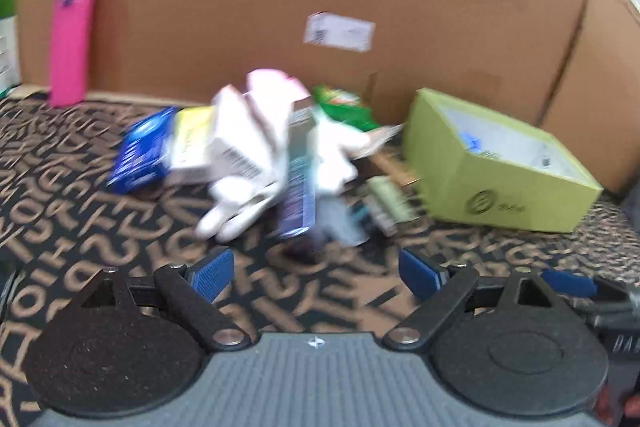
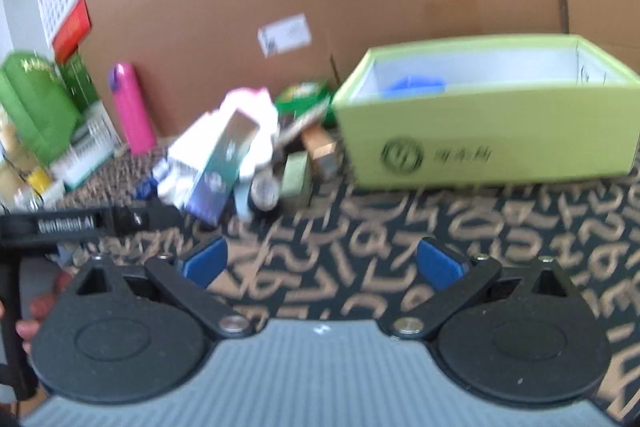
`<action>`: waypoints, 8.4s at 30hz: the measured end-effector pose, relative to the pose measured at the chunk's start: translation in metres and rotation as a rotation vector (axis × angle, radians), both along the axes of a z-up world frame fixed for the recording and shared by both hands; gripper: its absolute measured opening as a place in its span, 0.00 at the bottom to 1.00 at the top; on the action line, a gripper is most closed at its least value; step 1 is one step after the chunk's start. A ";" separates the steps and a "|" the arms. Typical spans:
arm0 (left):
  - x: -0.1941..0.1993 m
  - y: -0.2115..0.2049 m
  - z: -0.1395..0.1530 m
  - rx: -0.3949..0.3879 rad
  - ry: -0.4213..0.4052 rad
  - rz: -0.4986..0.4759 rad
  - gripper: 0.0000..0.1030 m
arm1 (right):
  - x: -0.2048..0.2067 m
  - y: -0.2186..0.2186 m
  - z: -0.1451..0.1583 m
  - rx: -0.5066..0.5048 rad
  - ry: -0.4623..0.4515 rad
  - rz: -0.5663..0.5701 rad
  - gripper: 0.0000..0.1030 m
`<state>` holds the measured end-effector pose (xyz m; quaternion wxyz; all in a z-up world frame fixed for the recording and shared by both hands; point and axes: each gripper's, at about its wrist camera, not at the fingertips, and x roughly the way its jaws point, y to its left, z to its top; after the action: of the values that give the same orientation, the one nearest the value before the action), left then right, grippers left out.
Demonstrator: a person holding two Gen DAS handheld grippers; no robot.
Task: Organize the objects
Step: 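Carry both items into the green shoebox and open both tools, then grasp the black tape roll with the right tool while the left tool grasps the slim blue box, then lower the tape roll and silver box into the green shoebox, open both tools, then grasp the small green box with the right tool while the left tool grasps the clear tube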
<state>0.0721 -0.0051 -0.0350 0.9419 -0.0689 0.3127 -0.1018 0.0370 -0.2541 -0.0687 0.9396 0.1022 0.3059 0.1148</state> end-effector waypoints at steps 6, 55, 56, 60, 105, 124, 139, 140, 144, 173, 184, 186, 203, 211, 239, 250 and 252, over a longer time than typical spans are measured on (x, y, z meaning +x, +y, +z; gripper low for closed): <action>0.006 0.015 0.000 -0.021 -0.019 0.003 0.88 | -0.009 0.034 -0.005 -0.075 0.006 0.026 0.98; -0.027 0.042 -0.014 -0.093 0.063 -0.113 0.26 | 0.030 0.093 -0.001 -0.300 -0.116 0.127 0.29; -0.027 0.042 -0.013 -0.090 0.056 -0.113 0.33 | 0.035 0.095 -0.003 -0.301 -0.114 0.123 0.33; -0.028 0.038 -0.007 -0.058 0.008 -0.108 0.54 | 0.052 0.102 -0.007 -0.303 -0.114 0.127 0.36; -0.005 0.015 -0.025 0.031 0.108 -0.192 0.42 | -0.005 0.077 -0.015 -0.275 -0.034 0.099 0.53; -0.011 -0.004 -0.005 0.016 0.081 -0.209 0.40 | -0.027 0.044 -0.004 -0.175 -0.058 0.042 0.28; 0.063 -0.142 0.102 -0.116 -0.076 -0.479 0.40 | -0.024 -0.073 0.093 -0.247 -0.302 -0.194 0.28; 0.074 -0.154 0.107 -0.127 -0.077 -0.490 0.40 | -0.019 -0.080 0.098 -0.271 -0.312 -0.216 0.28; 0.112 -0.211 0.107 -0.117 -0.062 -0.490 0.40 | 0.012 -0.104 0.106 -0.367 -0.324 -0.288 0.28; 0.144 -0.240 0.066 -0.202 -0.079 -0.390 0.86 | 0.077 -0.139 0.045 -0.448 -0.319 -0.316 1.00; 0.038 -0.141 0.051 -0.177 -0.062 -0.247 0.86 | -0.005 -0.073 0.062 -0.369 -0.354 -0.178 1.00; 0.024 -0.117 0.039 -0.174 -0.040 -0.195 0.86 | -0.010 -0.056 0.056 -0.365 -0.340 -0.142 1.00; 0.060 -0.058 -0.031 -0.079 0.079 0.035 0.73 | 0.009 0.033 0.003 -0.364 -0.161 0.024 0.98; 0.082 -0.067 -0.033 0.000 0.058 0.028 0.42 | 0.021 0.036 -0.002 -0.330 -0.105 0.029 0.81; 0.023 -0.010 -0.026 0.060 0.071 -0.148 0.33 | -0.012 0.043 -0.015 -0.257 0.005 0.113 0.22; -0.005 -0.020 -0.022 0.142 0.072 -0.250 0.31 | -0.017 0.055 -0.005 -0.308 -0.049 0.115 0.24; 0.001 -0.024 -0.024 0.140 0.075 -0.238 0.33 | -0.014 0.055 -0.006 -0.307 -0.052 0.107 0.24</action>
<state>0.0727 -0.0286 -0.0593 0.9132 0.0307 0.3602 -0.1879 0.0229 -0.1991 -0.0743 0.9443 -0.0619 0.3003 0.1193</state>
